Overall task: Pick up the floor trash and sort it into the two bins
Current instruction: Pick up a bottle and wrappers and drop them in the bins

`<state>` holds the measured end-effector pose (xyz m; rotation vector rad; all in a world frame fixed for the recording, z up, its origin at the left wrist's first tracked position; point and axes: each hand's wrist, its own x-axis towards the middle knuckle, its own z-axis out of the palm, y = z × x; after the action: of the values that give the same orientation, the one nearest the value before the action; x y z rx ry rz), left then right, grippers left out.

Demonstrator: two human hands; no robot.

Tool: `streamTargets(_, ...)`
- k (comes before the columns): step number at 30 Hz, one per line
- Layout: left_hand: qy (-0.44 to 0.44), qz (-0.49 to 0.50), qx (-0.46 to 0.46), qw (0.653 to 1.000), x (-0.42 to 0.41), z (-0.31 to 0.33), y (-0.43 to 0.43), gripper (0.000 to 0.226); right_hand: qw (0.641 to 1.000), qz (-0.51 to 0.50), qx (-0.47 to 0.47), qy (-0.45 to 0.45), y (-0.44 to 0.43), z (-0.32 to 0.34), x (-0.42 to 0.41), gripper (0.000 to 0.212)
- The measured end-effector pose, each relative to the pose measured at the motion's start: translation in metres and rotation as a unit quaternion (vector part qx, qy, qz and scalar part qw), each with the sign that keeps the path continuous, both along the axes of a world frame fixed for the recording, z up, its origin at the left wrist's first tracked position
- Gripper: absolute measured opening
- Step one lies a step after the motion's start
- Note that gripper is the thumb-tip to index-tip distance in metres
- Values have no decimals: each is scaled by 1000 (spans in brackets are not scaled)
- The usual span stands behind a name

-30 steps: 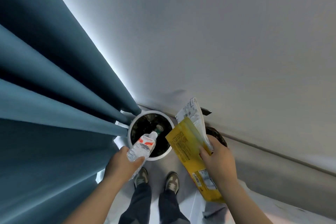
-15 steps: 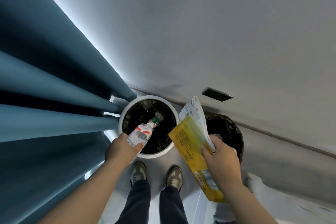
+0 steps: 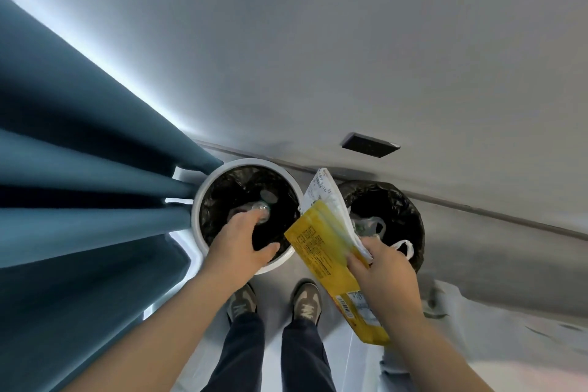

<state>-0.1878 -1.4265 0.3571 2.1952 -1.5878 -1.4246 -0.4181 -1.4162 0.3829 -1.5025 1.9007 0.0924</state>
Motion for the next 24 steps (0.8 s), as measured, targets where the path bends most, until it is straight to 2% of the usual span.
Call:
streamTargets(2,5,-94,-68,993,-15,15,-11,69,999,26,10,16,-1,1,-3,11)
streamTargets(5,-5,-233,-136,963,-36,28,-29,80,997,65,21,35,-3,4,-8,21)
streamTargets(9,-81,-447,-171,874,-62,26,-42,90,994,98,22,37,-1,8,-15,26)
streamTargets(11,-115,-510,-158,838,-72,22,-44,82,994,101,16,35,2,10,-19,31)
streamTargets(13,-140,-536,-144,820,-79,19,-47,57,994,98,11,38,5,10,-25,34)
streamTargets(15,-157,-545,-129,814,-86,16,-48,34,995,85,4,49,10,8,-31,38)
streamTargets(16,-160,-547,-120,813,-90,15,-48,29,995,78,1,55,12,8,-34,39)
streamTargets(19,-150,-554,-74,816,-103,11,-43,30,997,49,-11,52,19,5,-45,31)
streamTargets(21,-122,-527,-47,840,-111,8,-37,26,999,22,-42,25,23,2,-55,20)
streamTargets(24,-93,-459,-7,884,-115,1,-32,19,996,-2,-76,35,30,-10,-72,44)
